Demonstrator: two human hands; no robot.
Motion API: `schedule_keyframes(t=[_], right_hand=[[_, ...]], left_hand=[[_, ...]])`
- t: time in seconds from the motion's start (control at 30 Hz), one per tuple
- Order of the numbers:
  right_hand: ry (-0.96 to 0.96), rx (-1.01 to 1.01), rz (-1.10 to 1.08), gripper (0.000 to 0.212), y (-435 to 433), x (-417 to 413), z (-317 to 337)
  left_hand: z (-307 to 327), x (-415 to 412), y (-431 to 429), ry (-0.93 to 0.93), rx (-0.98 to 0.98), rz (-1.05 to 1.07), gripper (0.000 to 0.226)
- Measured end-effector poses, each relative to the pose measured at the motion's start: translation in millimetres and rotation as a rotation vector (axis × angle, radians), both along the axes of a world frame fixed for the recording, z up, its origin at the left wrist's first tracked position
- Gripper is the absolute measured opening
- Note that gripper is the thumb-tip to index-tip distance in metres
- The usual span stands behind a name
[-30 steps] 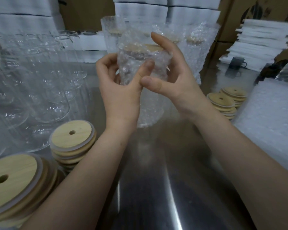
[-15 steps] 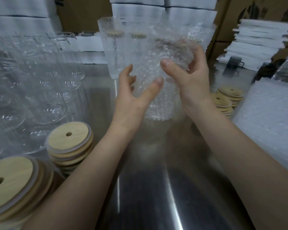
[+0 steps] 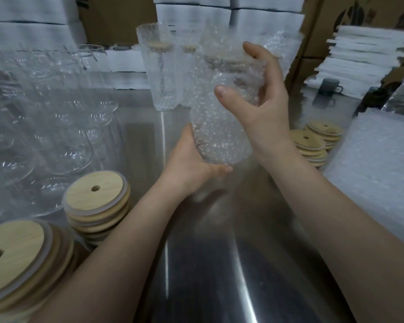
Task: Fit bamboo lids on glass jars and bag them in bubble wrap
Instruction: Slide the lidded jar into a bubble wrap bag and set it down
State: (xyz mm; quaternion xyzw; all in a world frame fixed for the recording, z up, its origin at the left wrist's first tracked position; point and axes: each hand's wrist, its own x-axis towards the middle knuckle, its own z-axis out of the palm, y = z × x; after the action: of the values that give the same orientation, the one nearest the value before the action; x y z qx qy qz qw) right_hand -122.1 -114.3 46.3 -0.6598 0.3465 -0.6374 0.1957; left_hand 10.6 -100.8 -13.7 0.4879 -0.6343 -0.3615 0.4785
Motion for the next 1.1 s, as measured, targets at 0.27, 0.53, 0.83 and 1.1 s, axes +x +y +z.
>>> schedule_keyframes(t=[0.27,0.53,0.83,1.1], right_hand=[[-0.174,0.055,0.065,0.072,4,2,6],[-0.297,0.190,0.192,0.087,4,4,7],[-0.231,0.173,0.140,0.086,1,5,0],[-0.160,0.246,0.148,0.085,-4,1,-5]], left_hand=[[3,-3,6,0.255,0.054,-0.070,0.096],[5,-7,5,0.371,0.119,-0.113,0.088],[9,-3,5,-0.068,0.033,0.075,0.109],[8,3,3,-0.304,0.080,0.188,0.124]])
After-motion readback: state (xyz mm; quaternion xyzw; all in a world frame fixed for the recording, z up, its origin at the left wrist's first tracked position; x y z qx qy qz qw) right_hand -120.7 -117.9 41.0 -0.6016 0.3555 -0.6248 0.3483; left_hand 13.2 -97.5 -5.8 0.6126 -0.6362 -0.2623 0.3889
